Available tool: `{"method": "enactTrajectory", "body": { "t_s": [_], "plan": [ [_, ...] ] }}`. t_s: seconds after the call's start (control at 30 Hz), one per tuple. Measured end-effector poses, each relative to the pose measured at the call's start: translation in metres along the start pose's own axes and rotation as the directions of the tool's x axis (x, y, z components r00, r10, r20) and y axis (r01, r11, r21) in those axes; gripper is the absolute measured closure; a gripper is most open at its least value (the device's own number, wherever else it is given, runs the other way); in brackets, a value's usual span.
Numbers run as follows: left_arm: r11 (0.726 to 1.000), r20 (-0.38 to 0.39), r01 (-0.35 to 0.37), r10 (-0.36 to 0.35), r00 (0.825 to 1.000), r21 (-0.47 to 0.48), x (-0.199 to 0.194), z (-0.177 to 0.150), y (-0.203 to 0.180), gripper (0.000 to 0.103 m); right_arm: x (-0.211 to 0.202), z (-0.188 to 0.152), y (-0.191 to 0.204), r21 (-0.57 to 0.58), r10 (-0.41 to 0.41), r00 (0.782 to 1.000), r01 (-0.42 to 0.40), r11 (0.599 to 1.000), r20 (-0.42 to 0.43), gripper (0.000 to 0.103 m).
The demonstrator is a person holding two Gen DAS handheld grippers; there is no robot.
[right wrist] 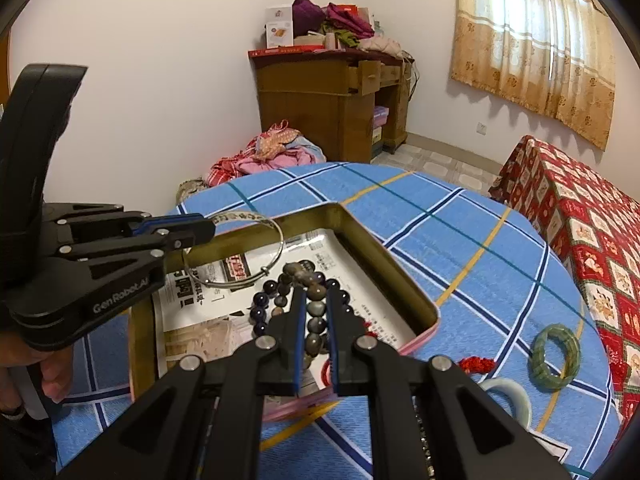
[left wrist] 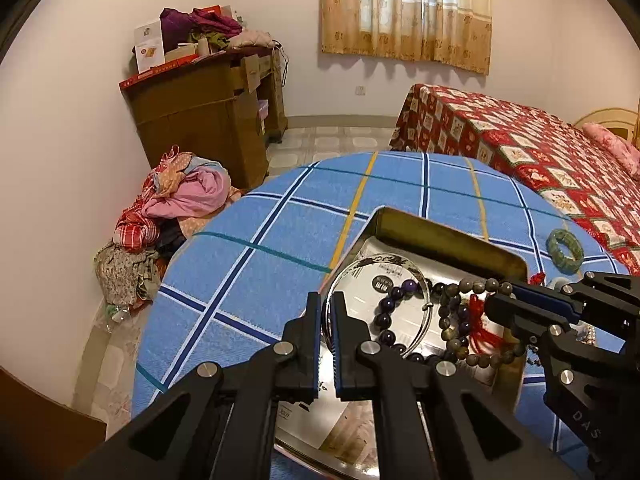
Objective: Organize jewelry
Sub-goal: 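Open both tools to drop the bracelet and bangle into the tin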
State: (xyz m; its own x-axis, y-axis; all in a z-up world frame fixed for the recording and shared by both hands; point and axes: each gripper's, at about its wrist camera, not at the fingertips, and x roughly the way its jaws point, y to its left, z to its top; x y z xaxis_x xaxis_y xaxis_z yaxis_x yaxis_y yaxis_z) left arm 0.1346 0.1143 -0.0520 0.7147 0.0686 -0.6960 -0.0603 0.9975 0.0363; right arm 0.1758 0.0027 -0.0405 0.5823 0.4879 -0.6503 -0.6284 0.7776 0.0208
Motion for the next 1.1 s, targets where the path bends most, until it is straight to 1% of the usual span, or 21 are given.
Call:
{"method": "enactTrajectory", "body": {
  "t_s": [0.17,0.37,0.6,0.77,0.83,0.93,1.0,1.03,1.1],
  "plan": [
    [1.0,-0.018,-0.002,0.002,1.0,0.004,0.006,-0.002,0.0,0.1,0.005,-0.003,0.001,0.001,0.002,1.0,-0.002,1.0,-0.02,0.092],
    [1.0,-0.033,-0.008,0.008,0.999,0.005,0.012,-0.005,0.001,0.1,0.012,-0.006,0.0,-0.002,-0.013,0.999,0.013,1.0,-0.041,0.091],
    [1.0,-0.044,-0.007,0.007,0.999,0.002,0.015,-0.007,0.002,0.1,0.015,-0.009,0.002,-0.016,-0.021,0.999,0.02,1.0,-0.05,0.091],
    [1.0,-0.043,-0.009,0.009,0.999,0.007,0.016,-0.008,0.001,0.099,0.016,-0.009,0.004,-0.015,-0.024,0.998,0.023,1.0,-0.053,0.091],
    [1.0,-0.044,-0.008,0.009,0.999,0.009,0.017,-0.008,0.0,0.098,0.016,-0.01,0.003,-0.012,-0.023,0.998,0.022,1.0,-0.055,0.091],
    [1.0,-0.032,-0.015,0.015,0.999,0.013,0.014,-0.008,0.0,0.096,0.017,-0.01,0.001,-0.005,-0.024,0.998,0.024,1.0,-0.058,0.091],
    [1.0,-0.021,-0.006,0.006,1.0,0.01,0.011,-0.007,0.0,0.096,0.017,-0.011,-0.001,0.002,-0.026,0.998,0.026,1.0,-0.058,0.091],
    [1.0,-0.018,-0.006,0.006,1.0,0.008,0.009,-0.007,0.0,0.095,0.016,-0.01,-0.001,0.006,-0.026,0.998,0.026,1.0,-0.056,0.089],
    [1.0,-0.005,-0.008,0.008,1.0,0.001,0.004,-0.006,0.001,0.093,0.012,-0.01,-0.003,0.019,-0.02,0.999,0.021,1.0,-0.044,0.078]
  ]
}}
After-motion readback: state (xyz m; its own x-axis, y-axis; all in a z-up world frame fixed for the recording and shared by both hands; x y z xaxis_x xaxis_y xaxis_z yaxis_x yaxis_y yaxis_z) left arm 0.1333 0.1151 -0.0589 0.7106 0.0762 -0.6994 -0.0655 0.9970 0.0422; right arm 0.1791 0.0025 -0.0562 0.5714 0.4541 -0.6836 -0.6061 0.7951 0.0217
